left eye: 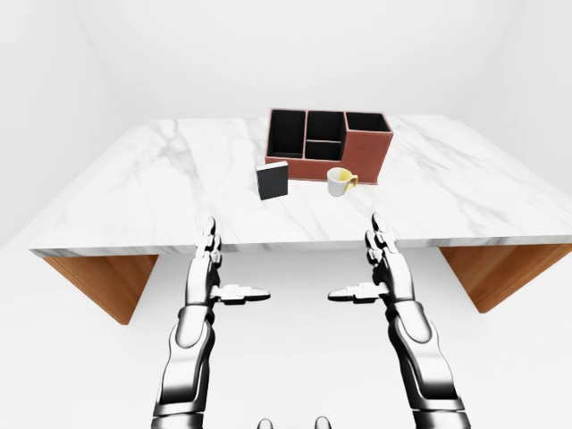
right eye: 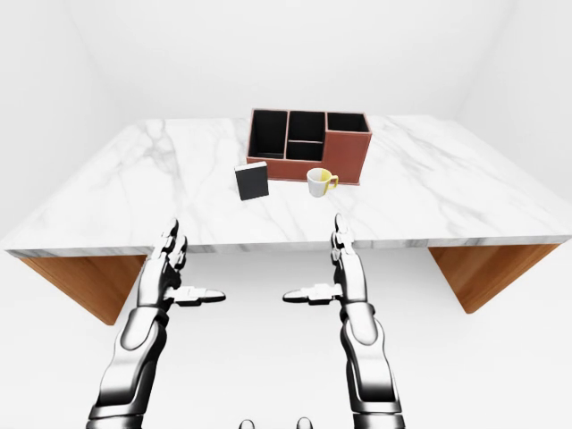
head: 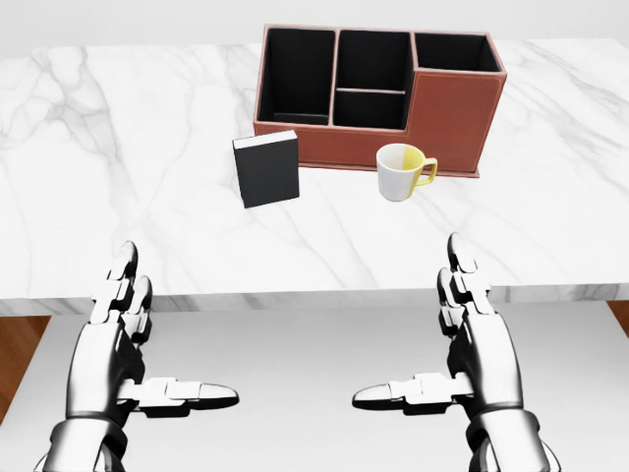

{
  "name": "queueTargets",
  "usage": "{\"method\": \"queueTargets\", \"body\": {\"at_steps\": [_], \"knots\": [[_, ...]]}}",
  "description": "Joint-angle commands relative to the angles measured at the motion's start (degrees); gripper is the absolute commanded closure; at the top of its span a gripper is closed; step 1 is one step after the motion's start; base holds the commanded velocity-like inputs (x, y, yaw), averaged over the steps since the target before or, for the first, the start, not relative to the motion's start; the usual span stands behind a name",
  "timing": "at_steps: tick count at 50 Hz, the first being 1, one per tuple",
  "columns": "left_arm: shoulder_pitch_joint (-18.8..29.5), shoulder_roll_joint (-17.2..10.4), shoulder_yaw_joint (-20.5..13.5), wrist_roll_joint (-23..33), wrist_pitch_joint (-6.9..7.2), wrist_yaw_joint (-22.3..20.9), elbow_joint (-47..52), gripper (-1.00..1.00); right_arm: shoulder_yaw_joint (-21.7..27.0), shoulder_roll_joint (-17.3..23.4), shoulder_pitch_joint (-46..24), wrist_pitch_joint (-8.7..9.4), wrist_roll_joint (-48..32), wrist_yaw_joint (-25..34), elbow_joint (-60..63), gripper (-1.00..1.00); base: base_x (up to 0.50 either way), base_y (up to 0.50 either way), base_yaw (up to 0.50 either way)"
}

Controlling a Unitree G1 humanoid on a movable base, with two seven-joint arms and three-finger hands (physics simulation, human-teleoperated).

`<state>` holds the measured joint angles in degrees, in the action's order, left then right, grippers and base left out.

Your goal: Pick up the book and place it in the caddy.

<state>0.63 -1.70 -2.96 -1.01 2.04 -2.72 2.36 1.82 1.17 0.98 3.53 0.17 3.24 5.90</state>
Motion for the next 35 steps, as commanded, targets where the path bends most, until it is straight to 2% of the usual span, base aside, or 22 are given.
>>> {"method": "queueTargets", "body": {"at_steps": [1,17,23,26,35], "knots": [[1.43,-1.25,-2.37,-0.68,2.96,-0.55,5.52,-1.00,-0.17,0.07,-1.19,1.47,0.09,0.48,8.99,-1.00,0.00,0.00,0.00],[3.94,-1.92,-3.16,-0.08,2.96,-0.87,12.29,-1.00,0.60,0.65,-8.88,1.47,0.75,-1.87,18.55,-1.00,0.00,0.00,0.00],[4.10,-2.24,-3.19,0.87,2.96,-1.50,15.07,-1.00,-0.66,1.22,-8.40,1.47,-1.52,-0.72,20.58,-1.00,0.00,0.00,0.00],[4.10,-2.18,-3.64,0.55,2.96,-1.67,16.24,-1.00,0.99,0.19,-8.94,1.47,0.76,-0.88,22.33,-1.00,0.00,0.00,0.00],[5.13,-1.94,-2.68,1.39,2.96,-1.52,16.84,-1.00,2.18,1.21,-10.35,1.47,2.34,-0.94,25.79,-1.00,0.00,0.00,0.00]]}}
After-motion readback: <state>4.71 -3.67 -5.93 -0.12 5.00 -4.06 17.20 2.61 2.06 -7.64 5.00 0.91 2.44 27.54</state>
